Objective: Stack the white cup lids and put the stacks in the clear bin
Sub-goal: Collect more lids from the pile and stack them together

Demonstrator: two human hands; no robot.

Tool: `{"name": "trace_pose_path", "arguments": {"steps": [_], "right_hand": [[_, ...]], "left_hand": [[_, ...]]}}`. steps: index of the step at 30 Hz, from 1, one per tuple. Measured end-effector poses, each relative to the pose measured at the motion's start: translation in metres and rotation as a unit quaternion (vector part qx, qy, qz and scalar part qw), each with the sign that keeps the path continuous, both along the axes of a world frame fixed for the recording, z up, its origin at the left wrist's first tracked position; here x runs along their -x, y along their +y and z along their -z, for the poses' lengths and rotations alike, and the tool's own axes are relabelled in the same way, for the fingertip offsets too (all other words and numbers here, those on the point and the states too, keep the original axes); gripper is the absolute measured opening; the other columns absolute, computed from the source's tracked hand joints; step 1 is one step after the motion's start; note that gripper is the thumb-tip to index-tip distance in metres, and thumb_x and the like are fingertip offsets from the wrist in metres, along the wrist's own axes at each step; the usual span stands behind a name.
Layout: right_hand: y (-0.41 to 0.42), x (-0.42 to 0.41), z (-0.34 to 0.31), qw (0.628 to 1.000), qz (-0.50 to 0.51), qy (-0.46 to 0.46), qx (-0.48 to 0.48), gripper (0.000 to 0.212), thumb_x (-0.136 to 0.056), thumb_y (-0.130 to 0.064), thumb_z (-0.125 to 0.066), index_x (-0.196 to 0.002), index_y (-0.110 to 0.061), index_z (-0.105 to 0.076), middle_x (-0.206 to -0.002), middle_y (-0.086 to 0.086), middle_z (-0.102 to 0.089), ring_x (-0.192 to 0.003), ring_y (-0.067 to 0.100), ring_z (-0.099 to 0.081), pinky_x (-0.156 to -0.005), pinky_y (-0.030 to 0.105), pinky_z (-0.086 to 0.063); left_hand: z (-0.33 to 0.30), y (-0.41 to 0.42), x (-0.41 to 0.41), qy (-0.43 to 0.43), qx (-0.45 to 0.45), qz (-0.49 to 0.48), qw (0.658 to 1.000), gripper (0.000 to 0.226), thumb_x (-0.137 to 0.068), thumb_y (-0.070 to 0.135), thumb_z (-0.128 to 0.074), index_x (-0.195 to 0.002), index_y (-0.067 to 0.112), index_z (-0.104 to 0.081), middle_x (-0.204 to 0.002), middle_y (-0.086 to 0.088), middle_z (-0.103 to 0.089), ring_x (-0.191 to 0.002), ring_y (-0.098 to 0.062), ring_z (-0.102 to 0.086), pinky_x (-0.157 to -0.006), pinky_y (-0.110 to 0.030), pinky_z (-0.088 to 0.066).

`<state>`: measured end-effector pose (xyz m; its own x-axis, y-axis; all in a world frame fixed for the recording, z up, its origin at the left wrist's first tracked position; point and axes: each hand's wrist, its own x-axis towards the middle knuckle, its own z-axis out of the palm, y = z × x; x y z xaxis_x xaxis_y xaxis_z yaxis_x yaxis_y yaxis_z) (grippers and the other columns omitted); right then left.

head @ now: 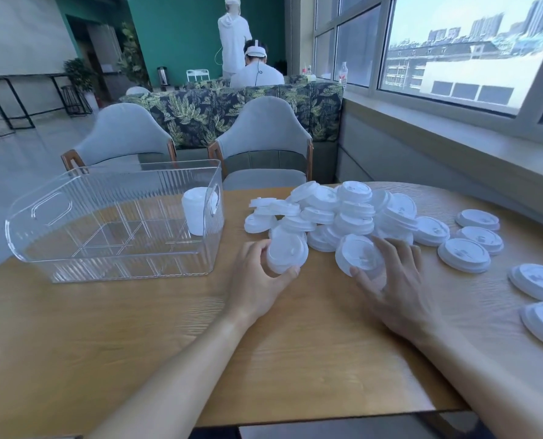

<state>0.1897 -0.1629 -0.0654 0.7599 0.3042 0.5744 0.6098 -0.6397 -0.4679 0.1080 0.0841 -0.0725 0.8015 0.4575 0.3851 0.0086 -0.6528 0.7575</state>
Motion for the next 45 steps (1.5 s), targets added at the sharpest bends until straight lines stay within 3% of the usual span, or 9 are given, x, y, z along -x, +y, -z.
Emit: {"name": "trace_pose_path", "arguments": {"steps": [4, 9, 16, 21, 29, 37, 45], "right_hand": [[-0.008, 0.018, 0.002, 0.998, -0.040, 0.037, -0.004, 0.064, -0.090, -0.057, -0.060, -0.142, -0.023, -0.047, -0.133, -0.008, -0.047, -0.122, 0.015, -0.043, -0.098, 0.033, -0.039], [-0.016, 0.036, 0.008, 0.992, -0.097, 0.079, 0.024, 0.064, -0.085, -0.068, -0.057, -0.138, -0.034, -0.045, -0.121, -0.026, -0.039, -0.121, 0.006, -0.047, -0.100, 0.028, -0.041], [-0.018, 0.041, 0.005, 0.987, -0.102, 0.105, 0.063, 0.070, -0.079, -0.074, -0.052, -0.137, -0.035, -0.043, -0.120, -0.023, -0.041, -0.121, 0.007, -0.046, -0.103, 0.034, -0.043], [-0.018, 0.040, 0.005, 0.986, -0.096, 0.108, 0.085, 0.076, -0.077, -0.078, -0.052, -0.140, -0.036, -0.041, -0.125, -0.020, -0.043, -0.126, 0.006, -0.040, -0.107, 0.032, -0.039], [-0.017, 0.041, 0.002, 0.981, -0.101, 0.113, 0.118, 0.080, -0.073, -0.074, -0.051, -0.143, -0.036, -0.038, -0.137, -0.019, -0.047, -0.133, 0.005, -0.033, -0.113, 0.033, -0.033], [-0.017, 0.042, -0.001, 0.979, -0.104, 0.135, 0.112, 0.082, -0.071, -0.077, -0.059, -0.141, -0.038, -0.037, -0.132, -0.024, -0.045, -0.132, 0.004, -0.033, -0.113, 0.031, -0.033], [-0.018, 0.041, -0.002, 0.978, -0.114, 0.145, 0.094, 0.074, -0.072, -0.067, -0.064, -0.136, -0.039, -0.040, -0.122, -0.026, -0.043, -0.128, 0.005, -0.036, -0.108, 0.029, -0.035]], "left_hand": [[-0.001, -0.002, 0.014, 0.031, -0.030, 0.050, 0.998, 0.072, -0.073, 0.056, -0.082, -0.136, 0.032, -0.057, -0.123, 0.019, -0.055, -0.117, -0.002, -0.054, -0.103, -0.032, -0.047], [-0.002, -0.004, 0.024, 0.074, -0.067, 0.084, 0.991, 0.080, -0.069, 0.059, -0.077, -0.142, 0.044, -0.046, -0.122, 0.025, -0.056, -0.121, -0.003, -0.052, -0.108, -0.034, -0.044], [-0.002, -0.007, 0.024, 0.107, -0.126, 0.084, 0.983, 0.077, -0.079, 0.045, -0.079, -0.148, 0.038, -0.045, -0.125, 0.027, -0.052, -0.127, -0.003, -0.043, -0.103, -0.019, -0.027], [-0.005, -0.010, 0.024, 0.116, -0.160, 0.089, 0.976, 0.072, -0.086, 0.040, -0.072, -0.150, 0.031, -0.043, -0.139, 0.019, -0.050, -0.132, -0.004, -0.037, -0.104, -0.017, -0.020], [-0.005, -0.012, 0.023, 0.116, -0.188, 0.093, 0.971, 0.073, -0.084, 0.067, -0.064, -0.145, 0.032, -0.041, -0.139, 0.018, -0.051, -0.129, -0.006, -0.043, -0.108, -0.029, -0.031], [-0.005, -0.011, 0.026, 0.102, -0.130, 0.081, 0.983, 0.061, -0.080, 0.061, -0.071, -0.130, 0.035, -0.048, -0.129, 0.020, -0.057, -0.120, -0.007, -0.054, -0.103, -0.038, -0.046], [-0.009, -0.019, 0.031, 0.076, -0.046, 0.083, 0.993, 0.066, -0.079, 0.050, -0.080, -0.134, 0.033, -0.050, -0.128, 0.019, -0.060, -0.116, 0.003, -0.057, -0.102, -0.032, -0.049]]}}
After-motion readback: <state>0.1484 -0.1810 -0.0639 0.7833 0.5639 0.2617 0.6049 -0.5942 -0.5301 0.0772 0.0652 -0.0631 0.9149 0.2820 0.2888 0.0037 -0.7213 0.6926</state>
